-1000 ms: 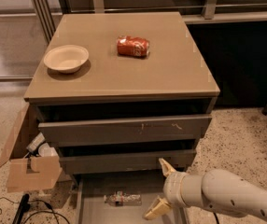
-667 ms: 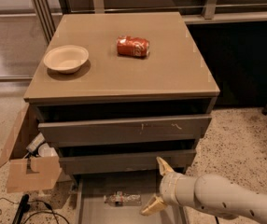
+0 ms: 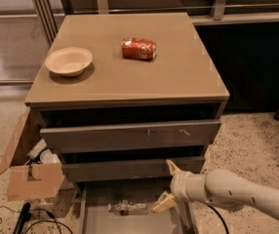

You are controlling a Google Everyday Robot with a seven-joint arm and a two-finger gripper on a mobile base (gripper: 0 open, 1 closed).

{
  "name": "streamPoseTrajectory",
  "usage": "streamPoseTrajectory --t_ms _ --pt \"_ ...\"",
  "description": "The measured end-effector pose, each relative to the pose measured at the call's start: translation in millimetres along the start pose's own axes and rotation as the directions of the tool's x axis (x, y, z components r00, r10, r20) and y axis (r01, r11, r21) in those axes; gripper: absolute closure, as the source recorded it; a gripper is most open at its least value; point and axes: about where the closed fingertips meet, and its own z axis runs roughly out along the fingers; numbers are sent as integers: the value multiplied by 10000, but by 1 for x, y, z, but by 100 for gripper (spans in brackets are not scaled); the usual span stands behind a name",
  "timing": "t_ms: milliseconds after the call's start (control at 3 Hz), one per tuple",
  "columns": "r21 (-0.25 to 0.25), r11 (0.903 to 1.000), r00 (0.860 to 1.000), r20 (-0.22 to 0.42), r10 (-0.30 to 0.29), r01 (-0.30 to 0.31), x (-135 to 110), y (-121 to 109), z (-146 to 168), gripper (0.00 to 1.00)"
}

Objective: Pick water bottle from bottom drawer and place on counter

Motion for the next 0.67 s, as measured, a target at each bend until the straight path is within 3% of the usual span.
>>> streamPoseTrajectory --t_ms 333,667 --pt "-660 9966 9968 583 539 -500 21 -26 12 0" --pt "-1057 9933 9925 1068 587 -474 12 -46 9 0"
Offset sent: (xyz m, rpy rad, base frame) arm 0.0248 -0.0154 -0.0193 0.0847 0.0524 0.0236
